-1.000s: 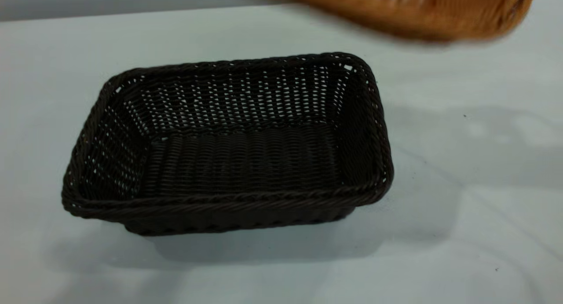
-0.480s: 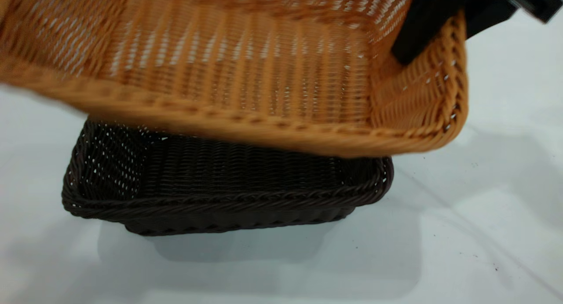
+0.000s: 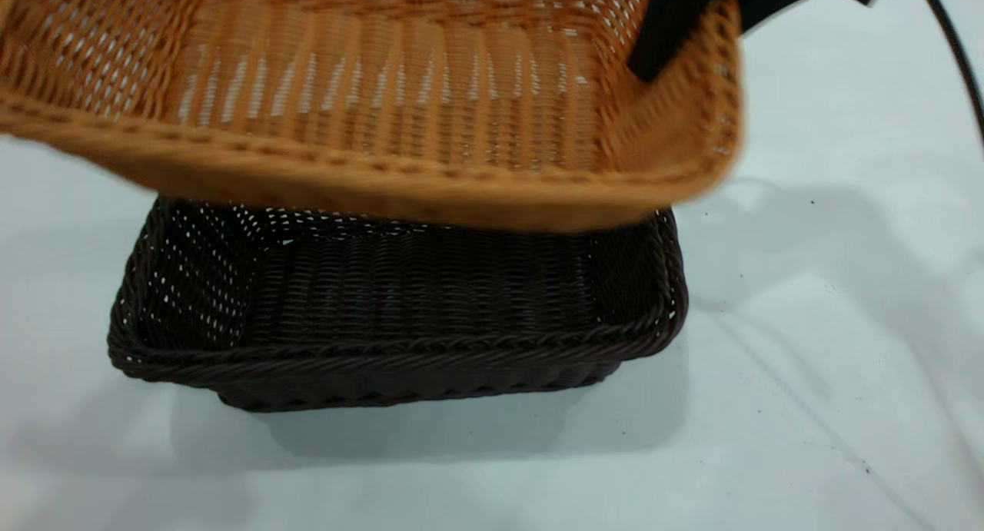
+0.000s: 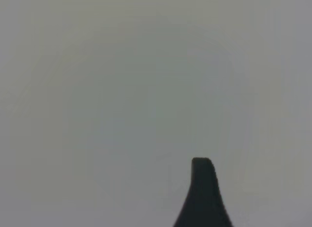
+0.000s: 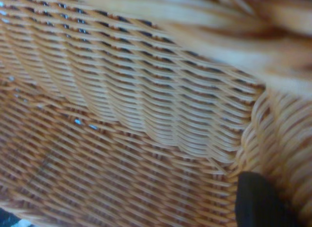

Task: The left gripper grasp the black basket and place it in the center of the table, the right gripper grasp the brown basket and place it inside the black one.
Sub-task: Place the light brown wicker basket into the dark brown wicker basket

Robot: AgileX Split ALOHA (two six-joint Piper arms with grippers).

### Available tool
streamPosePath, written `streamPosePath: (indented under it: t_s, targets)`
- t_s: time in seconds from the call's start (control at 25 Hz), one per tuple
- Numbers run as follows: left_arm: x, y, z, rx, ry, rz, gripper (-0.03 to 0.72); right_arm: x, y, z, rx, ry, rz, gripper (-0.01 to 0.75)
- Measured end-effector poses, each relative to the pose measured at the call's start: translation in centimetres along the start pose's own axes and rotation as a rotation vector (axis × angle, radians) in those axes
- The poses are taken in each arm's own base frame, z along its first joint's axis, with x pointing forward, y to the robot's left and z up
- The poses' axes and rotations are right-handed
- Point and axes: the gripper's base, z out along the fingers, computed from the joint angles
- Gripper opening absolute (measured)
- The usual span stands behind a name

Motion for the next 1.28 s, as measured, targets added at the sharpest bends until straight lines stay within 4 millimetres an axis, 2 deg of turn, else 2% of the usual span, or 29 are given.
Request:
streamPosePath:
  t_s: [0.24,0.56,0.96,1.28]
  targets:
    - [0.1,0.0,0.0,0.000,0.001,0.000,0.469,-0.5,0.0,1.4,0.013,0.039,-0.012,0.108]
    - [0.1,0.0,0.0,-0.009,0.009,-0.038,0.468,-0.3,0.5,2.1,0.030,0.060,-0.035,0.108]
    - [0.2,0.1,0.0,-0.010,0.012,-0.045,0.468,-0.8,-0.8,5.0,0.030,0.133,0.011,0.108]
    - [0.2,0.1,0.0,-0.010,0.012,-0.045,0.468,-1.0,-1.9,6.5,0.035,0.177,0.031,0.108]
